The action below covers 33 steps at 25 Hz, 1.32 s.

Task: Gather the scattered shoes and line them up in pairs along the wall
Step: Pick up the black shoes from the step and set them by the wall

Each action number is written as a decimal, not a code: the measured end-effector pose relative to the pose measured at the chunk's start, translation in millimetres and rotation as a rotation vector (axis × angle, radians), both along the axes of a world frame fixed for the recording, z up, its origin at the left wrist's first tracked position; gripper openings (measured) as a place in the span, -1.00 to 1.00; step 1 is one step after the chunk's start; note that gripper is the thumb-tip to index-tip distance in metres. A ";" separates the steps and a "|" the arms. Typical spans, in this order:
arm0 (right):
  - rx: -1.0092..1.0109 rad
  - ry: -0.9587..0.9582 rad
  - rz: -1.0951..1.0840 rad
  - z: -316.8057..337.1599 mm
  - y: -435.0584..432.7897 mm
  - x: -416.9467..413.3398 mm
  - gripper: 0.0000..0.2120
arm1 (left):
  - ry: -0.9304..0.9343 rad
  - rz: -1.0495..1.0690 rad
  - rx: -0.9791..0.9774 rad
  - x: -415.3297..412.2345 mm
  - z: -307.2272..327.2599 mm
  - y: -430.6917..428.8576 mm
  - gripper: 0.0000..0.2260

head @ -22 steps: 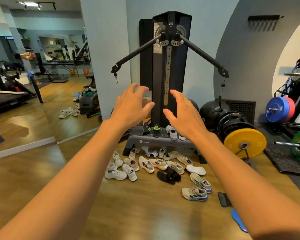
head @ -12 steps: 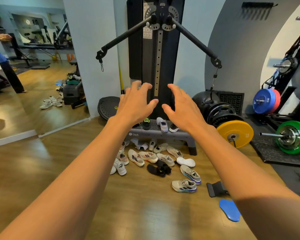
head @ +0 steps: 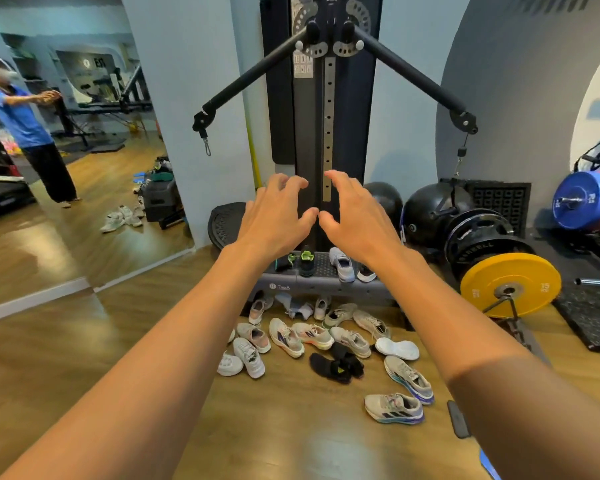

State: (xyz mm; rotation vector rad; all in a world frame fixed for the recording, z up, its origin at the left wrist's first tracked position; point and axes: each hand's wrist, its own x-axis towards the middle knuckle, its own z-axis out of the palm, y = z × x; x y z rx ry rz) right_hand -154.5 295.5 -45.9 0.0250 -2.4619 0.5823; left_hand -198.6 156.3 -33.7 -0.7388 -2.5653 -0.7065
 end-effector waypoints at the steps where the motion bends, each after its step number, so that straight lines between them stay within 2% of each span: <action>1: 0.008 -0.007 0.013 -1.8 1.8 -15.5 -0.41 | -0.007 0.003 -0.007 -15.7 -2.7 3.3 -0.57; 5: 0.000 -0.019 0.035 -16.8 12.4 -98.6 -0.42 | -0.045 0.016 -0.020 -102.4 -17.6 14.1 -0.56; 12: -0.043 -0.106 -0.054 -41.1 28.0 -242.1 -0.42 | -0.107 0.002 -0.033 -273.4 -40.0 29.4 -0.57; 20: -0.088 -0.200 -0.078 -87.4 56.4 -403.0 -0.41 | -0.169 -0.017 -0.132 -439.1 -75.2 58.5 -0.58; 28: -0.166 -0.367 -0.039 -141.5 76.4 -583.1 -0.42 | -0.304 0.021 -0.218 -599.4 -132.8 74.6 -0.60; 33: -0.209 -0.485 -0.074 -195.0 79.6 -666.6 -0.45 | -0.430 -0.008 -0.253 -691.5 -202.3 80.9 -0.63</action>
